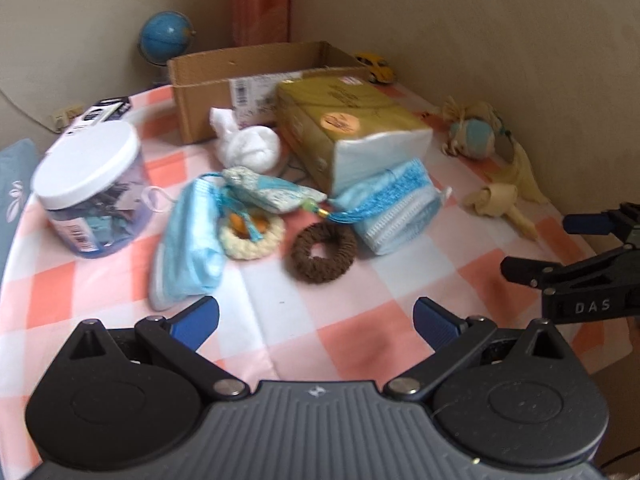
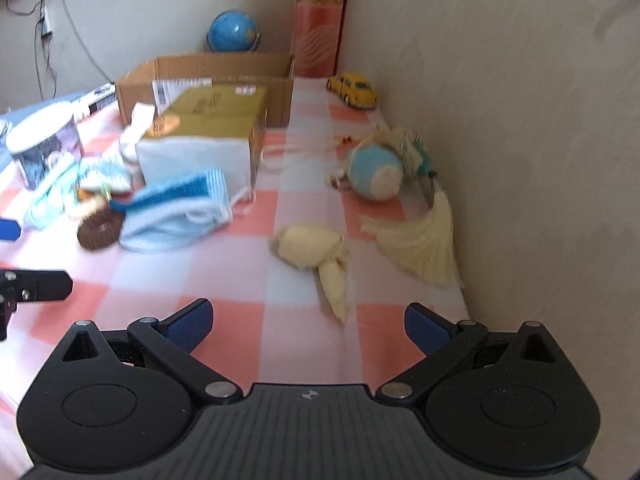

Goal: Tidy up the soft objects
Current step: 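Grasp the brown hair tie with the left gripper while the right grasps the cream cloth toy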

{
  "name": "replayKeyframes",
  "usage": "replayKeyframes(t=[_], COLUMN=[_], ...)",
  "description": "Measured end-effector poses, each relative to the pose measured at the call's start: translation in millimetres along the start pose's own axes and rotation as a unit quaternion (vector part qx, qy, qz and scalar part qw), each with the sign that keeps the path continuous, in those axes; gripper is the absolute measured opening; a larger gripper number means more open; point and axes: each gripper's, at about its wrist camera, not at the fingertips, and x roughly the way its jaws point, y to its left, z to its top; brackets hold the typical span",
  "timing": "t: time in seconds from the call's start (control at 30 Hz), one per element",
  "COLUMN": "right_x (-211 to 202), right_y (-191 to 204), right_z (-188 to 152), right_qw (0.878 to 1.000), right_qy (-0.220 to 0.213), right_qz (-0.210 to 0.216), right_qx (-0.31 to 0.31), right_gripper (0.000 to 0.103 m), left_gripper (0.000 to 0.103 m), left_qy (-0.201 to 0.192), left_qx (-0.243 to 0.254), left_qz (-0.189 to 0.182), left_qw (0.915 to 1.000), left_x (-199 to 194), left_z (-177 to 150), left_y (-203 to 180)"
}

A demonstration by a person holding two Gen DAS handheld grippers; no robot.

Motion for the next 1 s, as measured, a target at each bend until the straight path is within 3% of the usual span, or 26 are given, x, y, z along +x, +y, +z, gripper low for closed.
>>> replayKeyframes(t=[0.23,0.43,0.8,0.9,1.0], right_x=[8,8,5,5,4], right_y=[-9,-11,-13,-13,-13], right_z=[-7,-10,-19,-20,-21], right_qw=[0.999,0.999,0.998,0.998,0.998], right_qy=[-0.002,-0.015,-0.05,-0.052,-0.054], right_qz=[0.033,0.043,0.042,0.041,0.041], right_qx=[0.009,-0.002,0.001,0.002,0.002], right_gripper=[0.103,0.103,0.103,0.103,0.103], left_gripper=[0.102,0.103,0.102,0.095,0.073], left_qy=[0.015,0.011,0.008,0.004,-0.005], left_qx=[0.012,0.039,0.042,0.049,0.056], left_qz=[-0.024,-0.004,-0.01,-0.017,-0.022], left_qw=[0.9995,0.9992,0.999,0.9986,0.9982], left_x=[20,27,35,36,33], left_z=[2,1,10,13,16], left_y=[-11,-19,-15,-15,-12])
